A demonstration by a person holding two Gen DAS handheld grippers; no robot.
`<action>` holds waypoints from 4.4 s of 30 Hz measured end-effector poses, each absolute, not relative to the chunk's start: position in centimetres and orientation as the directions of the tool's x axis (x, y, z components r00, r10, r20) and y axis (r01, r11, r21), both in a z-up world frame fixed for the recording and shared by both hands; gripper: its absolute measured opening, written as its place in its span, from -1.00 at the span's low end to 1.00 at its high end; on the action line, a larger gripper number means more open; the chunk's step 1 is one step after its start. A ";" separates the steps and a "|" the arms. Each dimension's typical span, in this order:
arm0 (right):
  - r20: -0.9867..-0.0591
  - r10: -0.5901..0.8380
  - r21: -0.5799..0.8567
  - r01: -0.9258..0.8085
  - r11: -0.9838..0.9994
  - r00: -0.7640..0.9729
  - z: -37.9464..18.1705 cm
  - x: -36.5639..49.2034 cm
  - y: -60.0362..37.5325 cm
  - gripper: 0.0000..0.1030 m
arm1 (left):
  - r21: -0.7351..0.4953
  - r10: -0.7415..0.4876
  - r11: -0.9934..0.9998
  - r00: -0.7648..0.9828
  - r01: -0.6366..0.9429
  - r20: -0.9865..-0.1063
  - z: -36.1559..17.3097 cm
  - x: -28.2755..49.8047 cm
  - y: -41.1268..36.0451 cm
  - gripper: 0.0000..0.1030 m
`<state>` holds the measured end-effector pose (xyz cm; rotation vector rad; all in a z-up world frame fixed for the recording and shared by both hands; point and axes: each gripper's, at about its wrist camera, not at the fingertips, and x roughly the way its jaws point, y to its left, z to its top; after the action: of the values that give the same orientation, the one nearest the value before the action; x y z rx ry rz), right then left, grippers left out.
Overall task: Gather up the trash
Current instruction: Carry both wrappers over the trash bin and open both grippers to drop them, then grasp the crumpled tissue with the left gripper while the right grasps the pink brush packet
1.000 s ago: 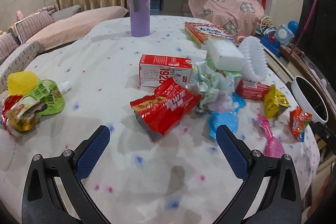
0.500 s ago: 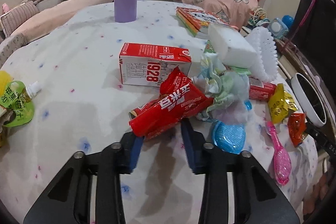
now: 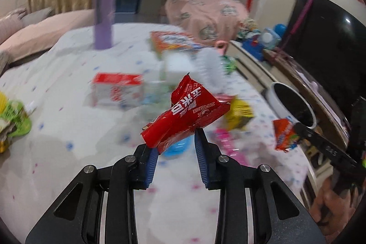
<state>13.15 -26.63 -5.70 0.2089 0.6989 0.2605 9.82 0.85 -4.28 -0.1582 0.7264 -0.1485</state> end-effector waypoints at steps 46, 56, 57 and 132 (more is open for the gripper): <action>-0.590 0.091 0.245 0.071 0.967 0.802 -3.9 20.1 -44.8 -0.97 | -0.154 -0.430 0.853 0.505 0.499 -0.748 -4.7 23.7 -27.8 -0.33; -0.632 0.084 0.267 0.115 0.957 0.770 -5.4 21.3 -46.4 -0.53 | -0.154 -0.423 0.858 0.503 0.490 -0.753 -5.0 23.9 -28.0 0.47; -0.629 0.087 0.273 0.116 0.955 0.772 -5.4 21.1 -46.5 -0.27 | -0.157 -0.423 0.859 0.505 0.487 -0.752 -4.9 23.8 -27.7 0.47; -0.691 0.352 0.153 -0.349 0.925 0.632 -9.0 11.7 -17.0 -0.13 | -0.271 -0.224 0.962 0.664 0.033 -0.714 -8.2 15.4 5.0 -0.28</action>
<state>11.69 -17.04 -9.02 0.0045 0.7911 0.4012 15.37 4.98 -8.16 -0.2440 0.8345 -0.1465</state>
